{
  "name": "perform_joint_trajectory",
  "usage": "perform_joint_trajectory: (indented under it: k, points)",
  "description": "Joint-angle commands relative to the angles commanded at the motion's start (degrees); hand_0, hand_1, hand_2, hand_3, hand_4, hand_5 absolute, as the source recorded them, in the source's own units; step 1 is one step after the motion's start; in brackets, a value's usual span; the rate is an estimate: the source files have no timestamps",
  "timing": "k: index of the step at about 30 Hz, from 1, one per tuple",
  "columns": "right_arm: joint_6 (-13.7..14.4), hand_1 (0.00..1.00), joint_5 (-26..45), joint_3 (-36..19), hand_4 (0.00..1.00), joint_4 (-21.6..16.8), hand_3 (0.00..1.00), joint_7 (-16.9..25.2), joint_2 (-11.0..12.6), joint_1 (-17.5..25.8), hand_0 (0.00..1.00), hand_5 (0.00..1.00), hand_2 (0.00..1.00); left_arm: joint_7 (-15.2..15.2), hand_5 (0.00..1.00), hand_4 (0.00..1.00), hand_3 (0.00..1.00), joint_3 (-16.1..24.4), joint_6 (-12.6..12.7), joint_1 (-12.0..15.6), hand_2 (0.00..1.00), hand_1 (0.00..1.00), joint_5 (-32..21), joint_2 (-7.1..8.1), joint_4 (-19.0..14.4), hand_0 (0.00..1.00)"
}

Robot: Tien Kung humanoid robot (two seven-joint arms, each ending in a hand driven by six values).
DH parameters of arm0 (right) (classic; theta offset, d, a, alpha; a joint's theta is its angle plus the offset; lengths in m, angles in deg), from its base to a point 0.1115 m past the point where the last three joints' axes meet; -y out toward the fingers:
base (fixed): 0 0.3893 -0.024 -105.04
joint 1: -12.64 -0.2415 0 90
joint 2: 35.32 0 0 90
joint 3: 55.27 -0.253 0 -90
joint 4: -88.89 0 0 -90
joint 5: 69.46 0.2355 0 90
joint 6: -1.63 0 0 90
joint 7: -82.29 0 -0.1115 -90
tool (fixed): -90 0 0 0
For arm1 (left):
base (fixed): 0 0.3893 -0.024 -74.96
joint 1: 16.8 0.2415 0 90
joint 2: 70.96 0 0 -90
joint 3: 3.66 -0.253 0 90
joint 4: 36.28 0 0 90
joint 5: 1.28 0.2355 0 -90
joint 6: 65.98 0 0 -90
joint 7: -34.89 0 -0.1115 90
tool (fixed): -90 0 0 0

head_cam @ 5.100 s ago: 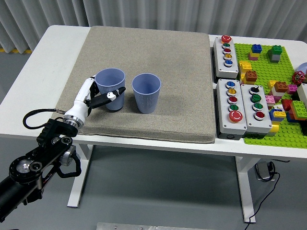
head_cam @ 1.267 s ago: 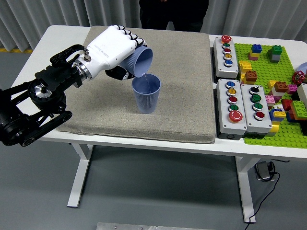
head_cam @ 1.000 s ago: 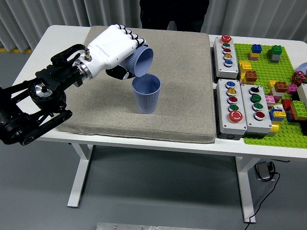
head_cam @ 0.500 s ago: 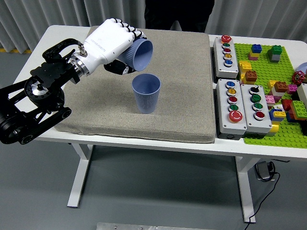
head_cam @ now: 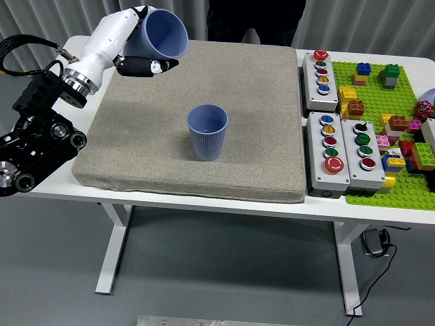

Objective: Pick cup pour cup place

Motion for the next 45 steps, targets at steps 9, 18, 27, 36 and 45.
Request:
perform_joint_trajectory:
  k: [9, 18, 27, 36, 45]
  points:
    - [-0.2, 0.649, -0.4, -0.1, 0.010, 0.0, 0.602, -0.1, -0.1, 0.5, 0.701, 0.367, 0.606, 3.7, 0.215, 0.804, 0.512, 3.1, -1.1, 4.1, 0.509, 0.498, -22.0, -2.09, 2.0, 0.540]
    - [-0.2, 0.649, -0.8, -0.4, 0.010, 0.0, 0.602, -0.1, -0.3, 0.8, 0.701, 0.367, 0.606, 6.7, 0.275, 0.824, 0.509, 5.2, 1.1, 10.7, 0.505, 0.492, -30.6, -6.38, 3.9, 0.547]
    - [-0.2, 0.649, -0.6, -0.4, 0.010, 0.0, 0.602, 0.0, -0.4, 0.5, 0.701, 0.366, 0.606, 11.5, 0.276, 0.820, 0.509, 5.7, 7.0, 13.2, 0.505, 0.503, -26.6, -10.64, 6.5, 0.558]
    - [-0.2, 0.649, -0.8, -0.5, 0.007, 0.0, 0.602, 0.1, -0.5, 0.5, 0.701, 0.362, 0.605, 18.2, 0.399, 0.857, 0.532, 5.3, 9.3, 15.2, 0.509, 0.514, -28.8, -15.99, 13.1, 0.567]
    - [-0.2, 0.649, -0.8, -0.5, 0.006, 0.0, 0.601, 0.1, -0.4, 0.3, 0.701, 0.363, 0.606, 23.2, 0.381, 0.845, 0.560, 3.4, 11.8, 14.6, 0.538, 0.543, -30.7, -18.25, 18.1, 0.577]
